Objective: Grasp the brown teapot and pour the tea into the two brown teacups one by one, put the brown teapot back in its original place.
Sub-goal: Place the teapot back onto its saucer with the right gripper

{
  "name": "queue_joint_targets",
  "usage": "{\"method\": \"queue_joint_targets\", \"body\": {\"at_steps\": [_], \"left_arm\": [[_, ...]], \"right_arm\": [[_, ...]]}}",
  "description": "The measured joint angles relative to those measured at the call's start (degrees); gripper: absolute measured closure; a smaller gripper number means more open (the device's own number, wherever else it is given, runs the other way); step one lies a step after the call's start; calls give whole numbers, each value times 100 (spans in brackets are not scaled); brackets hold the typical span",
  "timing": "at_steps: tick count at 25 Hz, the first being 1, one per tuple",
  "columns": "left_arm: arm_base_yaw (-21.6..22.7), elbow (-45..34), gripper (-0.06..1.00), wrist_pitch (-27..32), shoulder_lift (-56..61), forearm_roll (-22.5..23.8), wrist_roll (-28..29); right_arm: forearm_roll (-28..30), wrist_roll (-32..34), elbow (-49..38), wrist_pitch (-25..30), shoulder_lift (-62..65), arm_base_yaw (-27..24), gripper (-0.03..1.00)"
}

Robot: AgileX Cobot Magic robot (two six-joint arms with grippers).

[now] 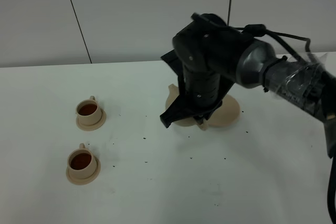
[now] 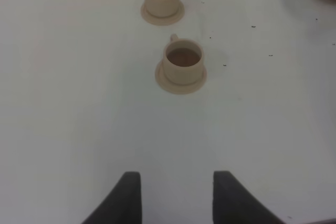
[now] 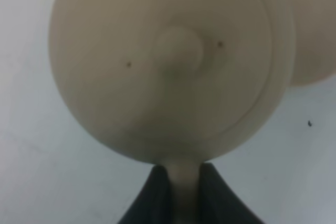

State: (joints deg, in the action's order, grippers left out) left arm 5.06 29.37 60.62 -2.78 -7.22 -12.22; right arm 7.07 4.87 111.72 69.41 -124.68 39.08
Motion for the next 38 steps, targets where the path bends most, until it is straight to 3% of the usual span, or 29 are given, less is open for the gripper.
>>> {"method": "queue_joint_targets", "body": {"at_steps": [15,25,38], "left_arm": [[0,0,55,0,0,0,0],[0,0,55,0,0,0,0],[0,0,55,0,0,0,0]], "right_arm": [[-140,511,10,-624,-103,-789,87],[-120,661,31,-860,-506,-844,87],[-109,678,38,-627,-506,-844,87]]}}
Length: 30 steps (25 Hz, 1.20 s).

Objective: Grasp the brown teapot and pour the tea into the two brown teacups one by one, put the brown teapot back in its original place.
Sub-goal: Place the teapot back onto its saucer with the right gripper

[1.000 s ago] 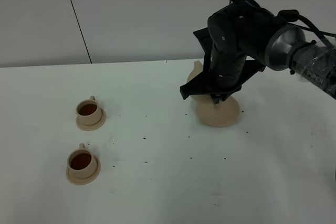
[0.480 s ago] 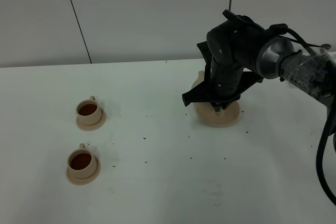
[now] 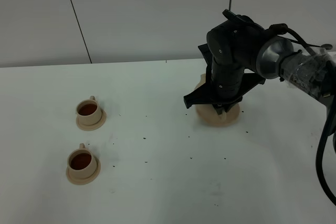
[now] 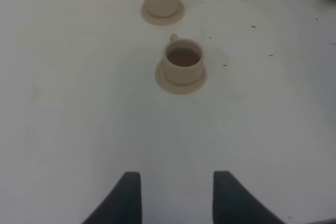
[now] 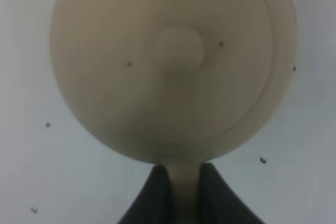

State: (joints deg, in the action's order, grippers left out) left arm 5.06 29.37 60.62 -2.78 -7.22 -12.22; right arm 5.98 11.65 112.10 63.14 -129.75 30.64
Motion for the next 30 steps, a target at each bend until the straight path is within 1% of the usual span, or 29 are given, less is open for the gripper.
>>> {"method": "queue_joint_targets", "body": {"at_steps": [20,30], "left_arm": [[0,0,55,0,0,0,0],[0,0,55,0,0,0,0]], "right_arm": [[-8,0,0,125,0,0,87],[25,0,0,-144,0,0,87]]}}
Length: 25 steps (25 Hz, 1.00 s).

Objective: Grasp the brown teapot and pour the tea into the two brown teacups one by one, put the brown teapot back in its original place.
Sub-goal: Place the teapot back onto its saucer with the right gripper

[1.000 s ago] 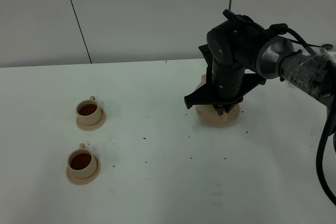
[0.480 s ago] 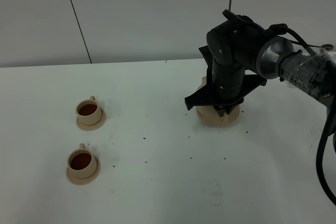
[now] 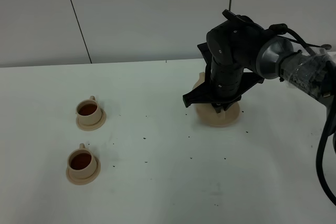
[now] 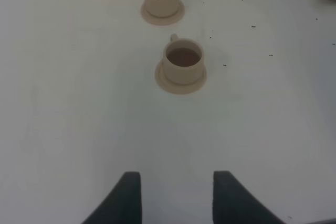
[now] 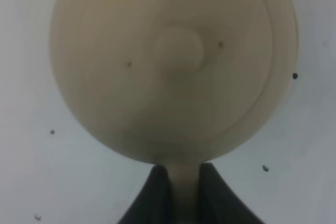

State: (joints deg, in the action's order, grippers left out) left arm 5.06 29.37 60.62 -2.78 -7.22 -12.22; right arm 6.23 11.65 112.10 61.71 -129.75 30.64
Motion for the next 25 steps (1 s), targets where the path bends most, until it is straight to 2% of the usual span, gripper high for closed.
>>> {"method": "queue_joint_targets", "body": {"at_steps": [13,25], "left_arm": [[0,0,55,0,0,0,0],[0,0,55,0,0,0,0]], "right_arm": [[114,0,0,-131,-273,0,87],[198,42,0,-32,-281,-73,87]]}}
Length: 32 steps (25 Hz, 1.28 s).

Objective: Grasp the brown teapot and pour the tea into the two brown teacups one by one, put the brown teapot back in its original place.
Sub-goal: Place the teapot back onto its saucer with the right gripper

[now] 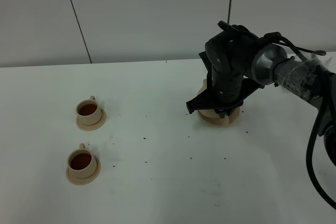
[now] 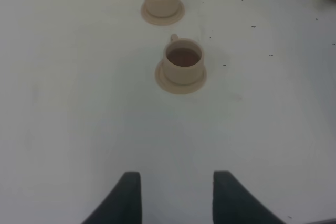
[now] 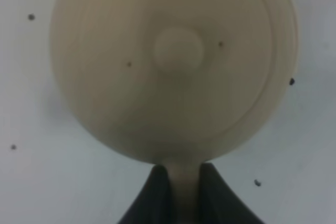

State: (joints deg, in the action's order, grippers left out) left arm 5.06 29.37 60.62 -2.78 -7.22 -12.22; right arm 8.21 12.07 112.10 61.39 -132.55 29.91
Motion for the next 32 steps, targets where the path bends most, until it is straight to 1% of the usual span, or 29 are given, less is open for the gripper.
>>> {"method": "queue_joint_targets", "body": {"at_steps": [6,32], "left_arm": [[0,0,55,0,0,0,0],[0,0,55,0,0,0,0]], "right_arm": [[0,0,0,25,0,-98,87],[-105,2,-44,-92,-97,-98,87]]}}
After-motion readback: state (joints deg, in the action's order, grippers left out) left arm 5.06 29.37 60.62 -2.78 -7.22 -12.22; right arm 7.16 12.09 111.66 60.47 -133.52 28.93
